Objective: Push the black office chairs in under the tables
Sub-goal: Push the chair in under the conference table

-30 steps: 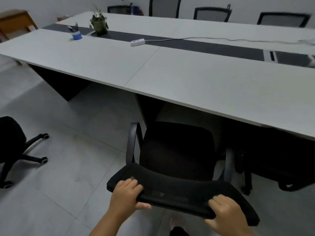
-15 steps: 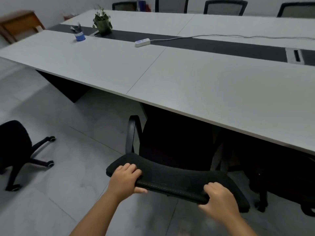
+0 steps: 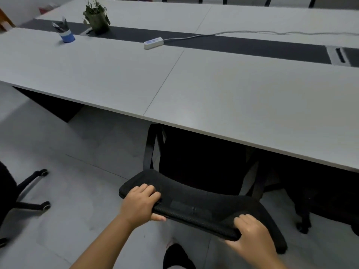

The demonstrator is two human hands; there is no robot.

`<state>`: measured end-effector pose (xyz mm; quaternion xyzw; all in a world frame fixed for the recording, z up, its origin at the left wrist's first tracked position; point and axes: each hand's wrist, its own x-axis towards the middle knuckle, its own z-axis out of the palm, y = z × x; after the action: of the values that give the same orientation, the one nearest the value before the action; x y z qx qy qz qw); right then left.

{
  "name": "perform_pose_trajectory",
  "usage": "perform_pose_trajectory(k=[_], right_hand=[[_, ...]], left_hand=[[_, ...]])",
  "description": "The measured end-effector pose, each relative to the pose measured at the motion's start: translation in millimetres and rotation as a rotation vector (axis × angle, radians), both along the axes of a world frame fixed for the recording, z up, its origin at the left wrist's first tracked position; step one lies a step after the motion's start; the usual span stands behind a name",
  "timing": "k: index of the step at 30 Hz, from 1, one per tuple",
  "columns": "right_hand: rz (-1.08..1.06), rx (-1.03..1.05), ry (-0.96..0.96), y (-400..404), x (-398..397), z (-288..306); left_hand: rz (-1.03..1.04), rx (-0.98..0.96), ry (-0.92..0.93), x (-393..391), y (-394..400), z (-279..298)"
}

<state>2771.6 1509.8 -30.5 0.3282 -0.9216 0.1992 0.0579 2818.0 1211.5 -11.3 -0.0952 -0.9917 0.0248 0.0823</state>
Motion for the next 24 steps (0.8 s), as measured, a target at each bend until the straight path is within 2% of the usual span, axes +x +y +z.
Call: perform_pose_trajectory(k=[2, 6, 11, 16, 24], right_hand=[[-0.031, -0.027, 0.003, -6.4, 2.6, 1.0], [-0.123, 0.09, -0.101, -5.8, 14.0, 9.2], [-0.183, 0.023, -0.052, -14.2, 32.4, 7.6], [-0.24, 0.066, 0.031, -7.4, 19.3, 10.9], [-0.277, 0.105, 0.041, -0.5, 13.5, 4.7]], left_hand=[[-0.03, 0.033, 0.014, -0.4, -6.7, -2.9], [-0.109, 0.098, 0.029, 5.1, -9.8, -9.1], [-0.178, 0.15, 0.139, 6.2, -19.2, -15.3], [-0.191, 0.168, 0.195, -3.1, -10.9, -20.6], [-0.197, 0.2, 0.243, -5.2, 1.0, -21.0]])
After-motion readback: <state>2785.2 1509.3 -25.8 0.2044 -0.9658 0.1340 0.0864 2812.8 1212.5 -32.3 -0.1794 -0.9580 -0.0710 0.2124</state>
